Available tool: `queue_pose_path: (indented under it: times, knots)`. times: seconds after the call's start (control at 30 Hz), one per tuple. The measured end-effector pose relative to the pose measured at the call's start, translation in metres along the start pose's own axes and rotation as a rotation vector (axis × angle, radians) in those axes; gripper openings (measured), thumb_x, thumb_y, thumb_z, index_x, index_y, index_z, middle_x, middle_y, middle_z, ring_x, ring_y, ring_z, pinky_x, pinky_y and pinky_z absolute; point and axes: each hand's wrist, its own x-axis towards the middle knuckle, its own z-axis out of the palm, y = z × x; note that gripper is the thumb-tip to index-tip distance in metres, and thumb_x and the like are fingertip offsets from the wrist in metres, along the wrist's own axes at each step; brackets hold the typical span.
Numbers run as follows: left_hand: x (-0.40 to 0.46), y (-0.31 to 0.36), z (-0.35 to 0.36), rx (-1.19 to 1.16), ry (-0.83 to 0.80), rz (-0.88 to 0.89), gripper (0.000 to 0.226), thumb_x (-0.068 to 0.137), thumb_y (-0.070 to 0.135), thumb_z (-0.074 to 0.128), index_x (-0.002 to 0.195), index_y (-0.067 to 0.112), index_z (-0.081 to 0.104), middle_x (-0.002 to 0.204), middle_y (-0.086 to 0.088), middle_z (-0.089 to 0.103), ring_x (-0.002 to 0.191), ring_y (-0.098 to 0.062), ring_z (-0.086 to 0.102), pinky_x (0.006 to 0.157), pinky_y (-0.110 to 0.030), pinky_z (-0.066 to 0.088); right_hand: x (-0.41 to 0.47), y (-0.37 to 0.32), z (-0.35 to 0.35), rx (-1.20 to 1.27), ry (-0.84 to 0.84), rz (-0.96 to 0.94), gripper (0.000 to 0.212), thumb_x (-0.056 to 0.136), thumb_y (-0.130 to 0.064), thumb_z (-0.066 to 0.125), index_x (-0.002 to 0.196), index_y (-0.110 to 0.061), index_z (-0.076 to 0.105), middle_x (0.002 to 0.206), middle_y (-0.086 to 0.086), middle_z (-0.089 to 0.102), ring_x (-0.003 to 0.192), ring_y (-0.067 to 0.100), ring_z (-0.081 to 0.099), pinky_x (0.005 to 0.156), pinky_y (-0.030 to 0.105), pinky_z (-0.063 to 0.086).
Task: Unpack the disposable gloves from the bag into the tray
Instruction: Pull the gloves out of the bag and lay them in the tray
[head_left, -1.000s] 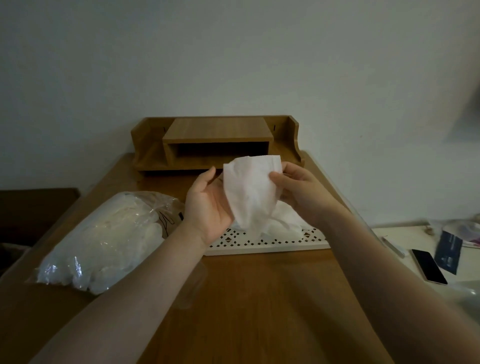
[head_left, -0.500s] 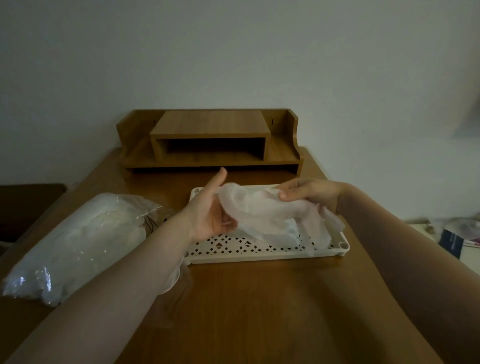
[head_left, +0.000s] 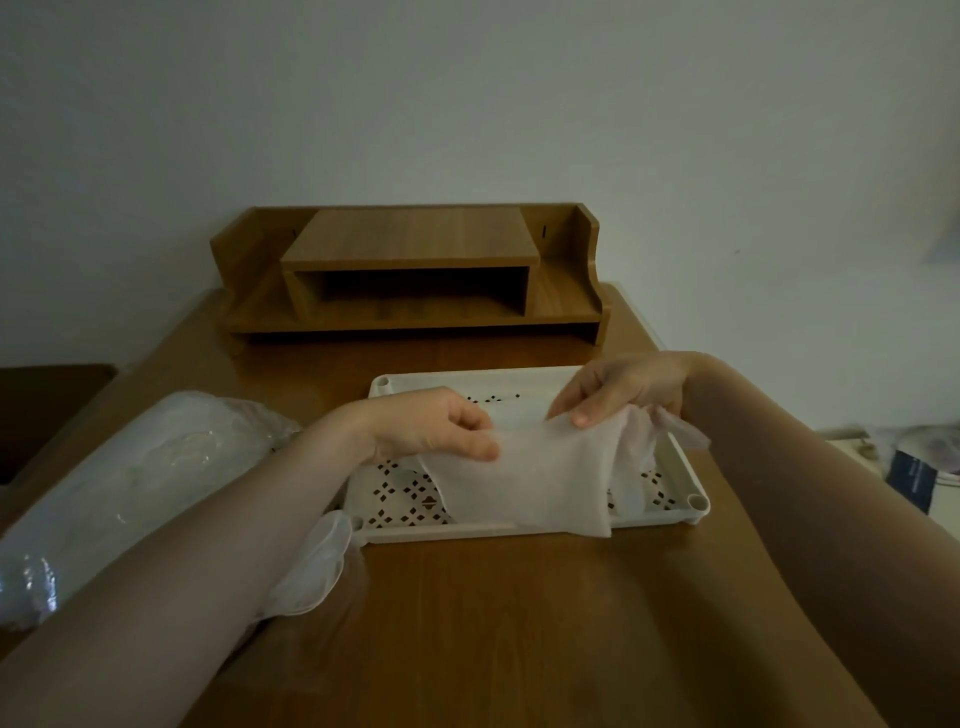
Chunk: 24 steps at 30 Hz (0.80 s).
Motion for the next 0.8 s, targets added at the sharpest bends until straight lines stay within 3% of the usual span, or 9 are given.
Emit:
queue_pose_path:
  times: [0.1,0.23,0.33,0.43,0.57,0.7,0.8]
  knots:
    - [-0.008,-0.003,-0.015,-0.126,-0.008,-0.007,0.01,0.083,0.016,0.06,0.073,0.015,0.06,0.079,0.003,0.065,0.077,-0.009,0.064,0.067,-0.017,0.049,-0.013,0.018,-0.006,0.006,0.131,0.036,0.047,0.057,-0.038,0.089,0.09,-0.008,0.075,0.092,0.008,0.073,0.08,0.019,0.071,0.068,0.027,0.057]
    - [-0.006,-0.001,-0.026,-0.297,0.129,-0.019,0.005,0.083,0.015,0.06,0.085,0.012,0.062,0.091,-0.002,0.067,0.087,-0.016,0.066,0.07,-0.024,0.052,-0.016,0.03,-0.01,0.031,0.18,-0.039,0.038,0.059,-0.033,0.086,0.087,-0.01,0.076,0.094,0.007,0.074,0.085,0.019,0.071,0.072,0.027,0.057]
    - [0.008,-0.005,-0.025,-0.041,0.347,-0.124,0.005,0.09,0.02,0.059,0.089,0.016,0.06,0.094,-0.002,0.065,0.086,-0.016,0.064,0.067,-0.026,0.051,-0.006,0.034,-0.018,0.024,0.261,0.042,0.037,0.071,-0.026,0.079,0.1,-0.005,0.071,0.106,0.013,0.07,0.095,0.026,0.069,0.076,0.031,0.056]
    - [0.019,-0.01,-0.023,0.276,0.498,-0.157,0.007,0.093,0.024,0.057,0.095,0.018,0.059,0.091,0.001,0.062,0.08,-0.014,0.062,0.06,-0.023,0.047,0.005,0.037,-0.027,-0.086,0.477,0.133,0.027,0.084,-0.015,0.069,0.107,-0.003,0.065,0.108,0.014,0.07,0.098,0.03,0.067,0.084,0.038,0.056]
    - [0.031,-0.016,-0.025,0.541,0.608,-0.148,0.012,0.095,0.025,0.052,0.101,0.016,0.058,0.087,0.004,0.057,0.075,-0.012,0.056,0.057,-0.021,0.04,0.016,0.029,-0.032,-0.507,0.746,0.267,0.026,0.083,-0.03,0.069,0.102,-0.012,0.068,0.098,0.006,0.07,0.09,0.023,0.066,0.09,0.039,0.053]
    - [0.038,-0.019,-0.021,0.687,0.662,-0.226,0.028,0.096,0.027,0.05,0.121,0.014,0.051,0.107,-0.003,0.06,0.089,-0.018,0.059,0.071,-0.03,0.048,0.026,0.023,-0.031,-0.728,0.879,0.396,0.044,0.077,-0.036,0.074,0.113,-0.013,0.065,0.106,0.004,0.067,0.094,0.021,0.063,0.091,0.037,0.051]
    - [0.038,-0.012,-0.011,0.851,0.798,-0.1,0.046,0.097,0.028,0.046,0.14,0.015,0.034,0.139,-0.004,0.041,0.125,-0.02,0.043,0.098,-0.034,0.04,0.032,0.021,-0.019,-0.91,1.038,0.466,0.06,0.078,-0.046,0.07,0.128,-0.016,0.053,0.129,0.006,0.053,0.116,0.027,0.049,0.101,0.041,0.042]
